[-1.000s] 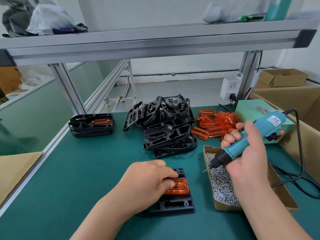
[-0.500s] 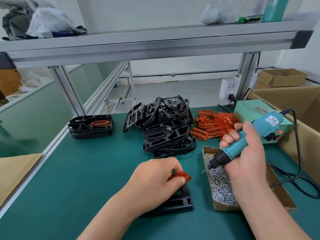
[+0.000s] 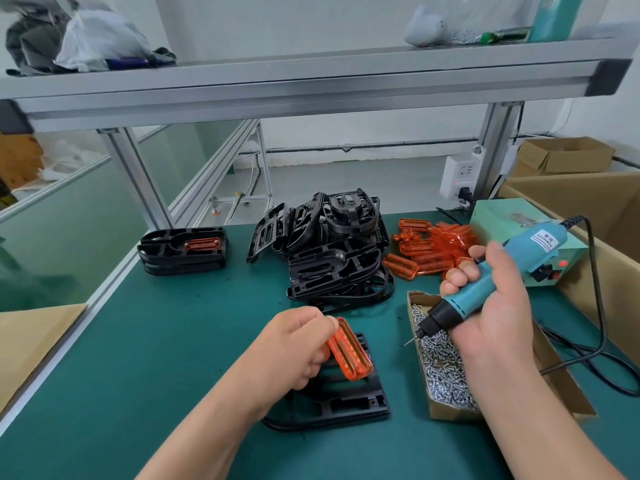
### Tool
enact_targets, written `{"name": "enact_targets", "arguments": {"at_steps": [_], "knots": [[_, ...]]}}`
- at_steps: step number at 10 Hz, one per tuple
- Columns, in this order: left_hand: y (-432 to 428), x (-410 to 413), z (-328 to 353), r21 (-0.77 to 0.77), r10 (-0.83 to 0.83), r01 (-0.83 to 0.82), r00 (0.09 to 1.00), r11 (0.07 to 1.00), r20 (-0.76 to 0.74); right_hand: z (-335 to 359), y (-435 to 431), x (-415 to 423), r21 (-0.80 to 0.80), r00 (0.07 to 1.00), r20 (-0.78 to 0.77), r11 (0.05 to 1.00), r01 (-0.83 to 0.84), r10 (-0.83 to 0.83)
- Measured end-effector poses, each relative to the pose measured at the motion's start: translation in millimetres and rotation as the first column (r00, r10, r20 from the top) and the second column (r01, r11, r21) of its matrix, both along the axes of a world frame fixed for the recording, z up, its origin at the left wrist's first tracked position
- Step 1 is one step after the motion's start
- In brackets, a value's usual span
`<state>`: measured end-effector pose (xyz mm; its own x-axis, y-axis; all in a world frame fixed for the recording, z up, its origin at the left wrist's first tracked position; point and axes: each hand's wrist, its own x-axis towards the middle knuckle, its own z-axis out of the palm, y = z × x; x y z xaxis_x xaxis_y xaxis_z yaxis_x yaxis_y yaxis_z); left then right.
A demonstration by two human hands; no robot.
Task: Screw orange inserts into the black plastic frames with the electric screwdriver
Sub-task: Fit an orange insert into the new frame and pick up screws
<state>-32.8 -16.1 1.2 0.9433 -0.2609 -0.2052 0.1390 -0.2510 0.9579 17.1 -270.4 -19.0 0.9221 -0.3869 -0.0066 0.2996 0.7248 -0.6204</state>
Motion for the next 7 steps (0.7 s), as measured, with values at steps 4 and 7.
{"name": "enact_targets", "arguments": {"at_steps": [4, 7], "knots": [[-5.1, 0.5, -18.7, 0.231, 0.078, -0.107, 0.988, 0.967, 0.132, 0.4, 1.1, -2.3, -0.01, 1.0, 0.012, 1.0, -0.016, 0.016], [1.4, -14.8, -7.3, 0.736, -0.057, -0.251, 0.929, 0.628, 0.365, 3.4, 3.3, -3.6, -0.01, 1.0, 0.006, 1.0, -0.023, 0.023]]}}
